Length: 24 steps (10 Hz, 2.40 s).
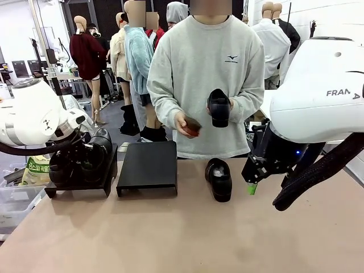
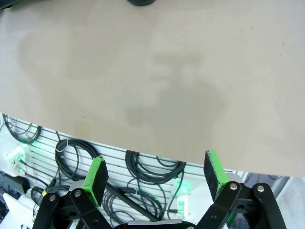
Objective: Organize the shoes by placing them on the stand.
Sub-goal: Place the Shoe from the middle of the table onto the Shoes Stand, then pick up one Shoe and place it in the middle of the table.
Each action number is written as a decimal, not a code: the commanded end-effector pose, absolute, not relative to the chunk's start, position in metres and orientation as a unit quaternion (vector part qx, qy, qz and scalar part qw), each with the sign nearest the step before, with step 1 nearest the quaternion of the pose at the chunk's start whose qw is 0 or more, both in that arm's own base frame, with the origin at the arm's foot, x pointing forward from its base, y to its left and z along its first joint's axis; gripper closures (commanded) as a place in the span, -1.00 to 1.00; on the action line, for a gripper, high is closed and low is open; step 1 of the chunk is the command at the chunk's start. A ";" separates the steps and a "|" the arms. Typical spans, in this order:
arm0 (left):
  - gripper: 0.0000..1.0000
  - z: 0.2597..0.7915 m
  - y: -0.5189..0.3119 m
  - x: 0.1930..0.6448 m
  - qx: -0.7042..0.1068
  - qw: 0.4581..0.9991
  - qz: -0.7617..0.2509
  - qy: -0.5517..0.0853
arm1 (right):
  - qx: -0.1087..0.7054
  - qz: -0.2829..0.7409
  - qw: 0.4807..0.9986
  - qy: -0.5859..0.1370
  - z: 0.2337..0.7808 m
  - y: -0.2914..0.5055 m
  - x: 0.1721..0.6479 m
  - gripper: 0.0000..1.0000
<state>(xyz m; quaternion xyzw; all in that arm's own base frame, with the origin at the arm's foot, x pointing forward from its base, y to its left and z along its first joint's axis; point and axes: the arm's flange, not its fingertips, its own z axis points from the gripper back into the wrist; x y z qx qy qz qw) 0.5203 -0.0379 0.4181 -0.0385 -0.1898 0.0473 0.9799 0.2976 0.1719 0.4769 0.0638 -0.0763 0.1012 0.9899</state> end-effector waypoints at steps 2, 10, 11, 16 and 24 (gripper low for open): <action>0.15 0.423 -0.040 0.525 -0.031 0.978 0.052 -0.201 | 0.074 0.104 0.989 -0.074 0.475 0.172 0.297 -1.00; -1.00 0.469 -0.057 0.504 -0.009 0.967 0.018 -0.254 | 0.074 0.104 0.989 -0.074 0.475 0.172 0.297 -1.00; -1.00 0.475 -0.060 0.500 -0.017 0.966 0.015 -0.258 | 0.074 0.104 0.989 -0.074 0.475 0.172 0.297 -1.00; -1.00 0.468 -0.051 0.511 -0.016 0.970 0.011 -0.242 | 0.074 0.104 0.989 -0.074 0.475 0.172 0.297 -1.00; -1.00 0.467 -0.052 0.510 -0.017 0.971 0.010 -0.240 | 0.074 0.104 0.989 -0.074 0.475 0.172 0.297 -1.00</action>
